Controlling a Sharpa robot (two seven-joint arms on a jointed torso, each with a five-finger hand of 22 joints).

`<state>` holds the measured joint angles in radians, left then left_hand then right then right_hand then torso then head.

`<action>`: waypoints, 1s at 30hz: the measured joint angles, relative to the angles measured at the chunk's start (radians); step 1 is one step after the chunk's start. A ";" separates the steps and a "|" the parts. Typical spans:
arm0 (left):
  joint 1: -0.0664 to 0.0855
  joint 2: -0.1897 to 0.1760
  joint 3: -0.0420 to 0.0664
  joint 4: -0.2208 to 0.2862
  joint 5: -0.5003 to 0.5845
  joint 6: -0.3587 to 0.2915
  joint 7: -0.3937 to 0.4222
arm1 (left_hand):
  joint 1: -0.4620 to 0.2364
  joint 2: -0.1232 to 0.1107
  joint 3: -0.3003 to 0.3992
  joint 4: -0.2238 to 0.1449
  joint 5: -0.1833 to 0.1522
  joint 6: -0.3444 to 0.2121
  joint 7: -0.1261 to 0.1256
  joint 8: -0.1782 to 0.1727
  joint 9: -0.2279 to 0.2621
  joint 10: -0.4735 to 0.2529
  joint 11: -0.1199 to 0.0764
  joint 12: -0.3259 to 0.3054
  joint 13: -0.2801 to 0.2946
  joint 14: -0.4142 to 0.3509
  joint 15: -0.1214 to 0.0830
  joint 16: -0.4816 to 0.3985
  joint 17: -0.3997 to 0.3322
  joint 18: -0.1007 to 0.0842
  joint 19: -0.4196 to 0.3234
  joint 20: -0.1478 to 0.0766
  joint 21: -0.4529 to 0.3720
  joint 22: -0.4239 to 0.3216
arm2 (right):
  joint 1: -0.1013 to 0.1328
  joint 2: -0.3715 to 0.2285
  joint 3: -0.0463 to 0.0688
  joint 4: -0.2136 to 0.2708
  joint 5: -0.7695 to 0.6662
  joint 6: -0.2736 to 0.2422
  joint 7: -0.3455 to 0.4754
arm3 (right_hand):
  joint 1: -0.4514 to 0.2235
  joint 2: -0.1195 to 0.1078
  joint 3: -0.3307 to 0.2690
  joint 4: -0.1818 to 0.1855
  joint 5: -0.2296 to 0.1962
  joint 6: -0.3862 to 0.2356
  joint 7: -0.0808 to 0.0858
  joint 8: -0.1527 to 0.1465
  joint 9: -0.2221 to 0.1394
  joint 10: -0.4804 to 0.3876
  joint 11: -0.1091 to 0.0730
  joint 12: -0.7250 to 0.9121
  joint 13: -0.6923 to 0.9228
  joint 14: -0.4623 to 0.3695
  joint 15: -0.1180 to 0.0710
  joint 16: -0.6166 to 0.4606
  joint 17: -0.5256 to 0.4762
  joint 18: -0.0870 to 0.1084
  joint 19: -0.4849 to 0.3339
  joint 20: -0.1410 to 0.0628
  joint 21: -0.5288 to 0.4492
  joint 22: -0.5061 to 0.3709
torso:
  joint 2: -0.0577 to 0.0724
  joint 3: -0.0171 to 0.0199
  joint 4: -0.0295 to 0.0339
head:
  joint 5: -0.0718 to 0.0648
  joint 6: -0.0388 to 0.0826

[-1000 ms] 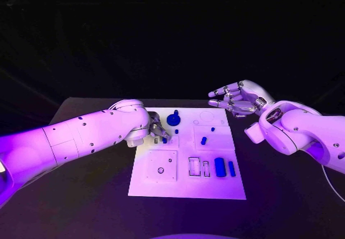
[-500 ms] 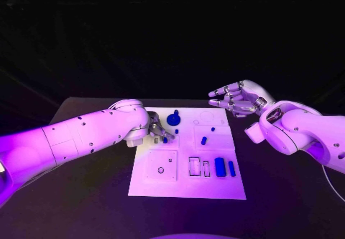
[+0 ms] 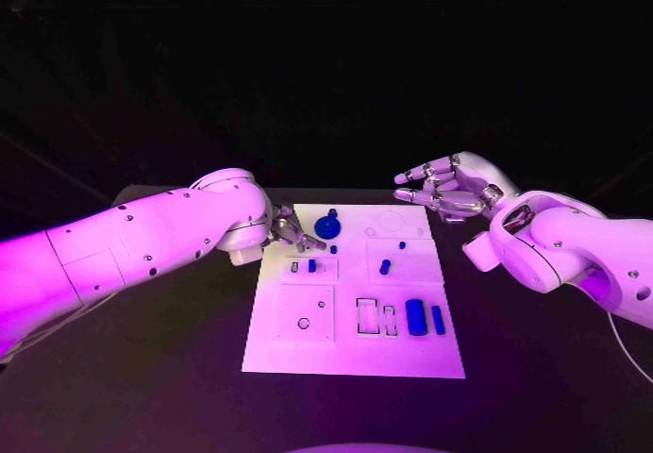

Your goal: Assemble the parts on the task board

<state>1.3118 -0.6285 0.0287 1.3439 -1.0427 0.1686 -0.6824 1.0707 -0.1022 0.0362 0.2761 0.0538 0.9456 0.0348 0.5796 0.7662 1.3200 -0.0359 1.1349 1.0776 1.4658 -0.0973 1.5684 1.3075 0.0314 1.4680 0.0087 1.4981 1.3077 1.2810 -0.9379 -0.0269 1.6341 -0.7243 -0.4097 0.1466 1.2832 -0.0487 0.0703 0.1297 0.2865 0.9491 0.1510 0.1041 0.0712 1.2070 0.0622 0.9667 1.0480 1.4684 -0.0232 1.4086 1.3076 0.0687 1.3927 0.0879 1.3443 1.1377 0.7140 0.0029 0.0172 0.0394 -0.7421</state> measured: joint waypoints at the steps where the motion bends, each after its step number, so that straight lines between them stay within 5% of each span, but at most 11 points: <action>1: 0.009 -0.004 0.002 0.000 0.003 0.007 -0.001 | 0.007 0.007 -0.004 0.001 0.000 -0.005 0.005 -0.004 -0.003 -0.005 0.005 -0.009 -0.010 0.000 0.003 0.000 0.000 0.000 -0.001 0.004 -0.005 0.000 | 0.000 0.000 0.000 0.000 0.000 0.000 0.000 | 0.000 0.000 0.000 0.000 0.000 0.000 0.000 0.000 0.000 0.000 0.000 0.000 0.000 0.000 0.000 0.000 0.000 0.000 0.000 0.000 0.000 0.000 | 0.000 0.0004 0.0000 | 0.000 0.000; 7: 0.068 -0.003 0.008 -0.046 0.013 0.066 -0.004 | 0.037 0.023 -0.011 -0.001 0.007 -0.008 0.008 -0.015 -0.013 -0.014 0.007 -0.016 -0.025 0.000 0.003 0.000 0.000 0.000 -0.005 0.008 -0.007 0.000 | 0.000 0.004 -0.001 -0.005 0.000 0.000 0.000 | 0.000 0.000 0.000 0.000 0.000 0.000 0.000 0.000 0.000 0.000 0.000 0.000 0.000 0.000 0.000 0.000 0.000 0.000 0.000 0.000 0.000 0.000 | 0.000 0.0007 0.0003 | -0.001 0.002; 10: 0.079 0.017 0.008 -0.090 0.008 0.088 -0.005 | 0.046 0.032 -0.014 0.003 0.007 -0.008 0.008 -0.015 -0.015 -0.018 0.011 -0.023 -0.029 0.002 0.005 0.000 0.000 0.000 -0.001 0.011 -0.013 0.000 | -0.001 0.005 -0.001 -0.006 0.000 0.000 0.000 | 0.000 0.000 0.000 0.000 0.000 0.000 0.000 0.000 0.000 0.000 0.000 0.000 0.000 0.000 0.000 0.000 0.000 0.000 0.000 0.000 0.000 0.000 | 0.000 0.0002 0.0007 | -0.001 0.003; 22: 0.082 0.133 -0.013 -0.312 -0.062 0.129 0.008 | 0.046 0.032 -0.030 0.010 0.007 -0.008 0.008 -0.015 -0.017 -0.018 0.011 -0.023 -0.031 0.000 0.010 0.000 0.000 0.000 -0.001 0.011 -0.015 0.000 | -0.002 0.014 -0.001 -0.012 0.001 0.001 0.000 | 0.000 0.000 0.000 0.000 0.000 0.000 0.000 0.000 0.000 0.000 0.000 0.000 0.000 0.000 0.000 0.000 0.000 0.000 0.000 0.000 0.000 0.000 | 0.002 -0.0018 0.0003 | 0.004 0.004; 30: 0.073 0.179 -0.022 -0.406 -0.092 0.135 0.023 | 0.050 0.036 -0.031 0.011 0.007 -0.008 0.008 -0.015 -0.017 -0.017 0.011 -0.023 -0.031 0.000 0.010 0.000 0.000 0.000 -0.001 0.011 -0.019 0.000 | -0.003 0.018 -0.001 -0.014 0.001 0.002 0.000 | 0.000 0.000 0.000 0.000 0.000 0.000 0.000 0.000 0.000 0.000 0.000 0.000 0.000 0.000 0.000 0.000 0.000 0.000 0.000 0.000 0.000 0.000 | 0.004 -0.0018 -0.0001 | 0.005 0.001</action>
<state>1.3850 -0.4498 0.0071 0.9382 -1.1351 0.3040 -0.6599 1.1210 -0.0660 0.0055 0.2868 0.0607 0.9378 0.0426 0.5649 0.7490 1.3025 -0.0252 1.1115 1.0465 1.4659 -0.0874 1.5684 1.3074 0.0315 1.4668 0.0200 1.4791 1.3075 1.2775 -0.9195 -0.0281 1.6198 -0.7235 -0.4077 0.1463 1.2832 -0.0488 0.0704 0.1296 0.2865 0.9491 0.1510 0.1041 0.0712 1.2071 0.0622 0.9667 1.0481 1.4684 -0.0232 1.4086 1.3073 0.0687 1.3927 0.0879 1.3443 1.1378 0.7175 0.0011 0.0171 0.0444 -0.7408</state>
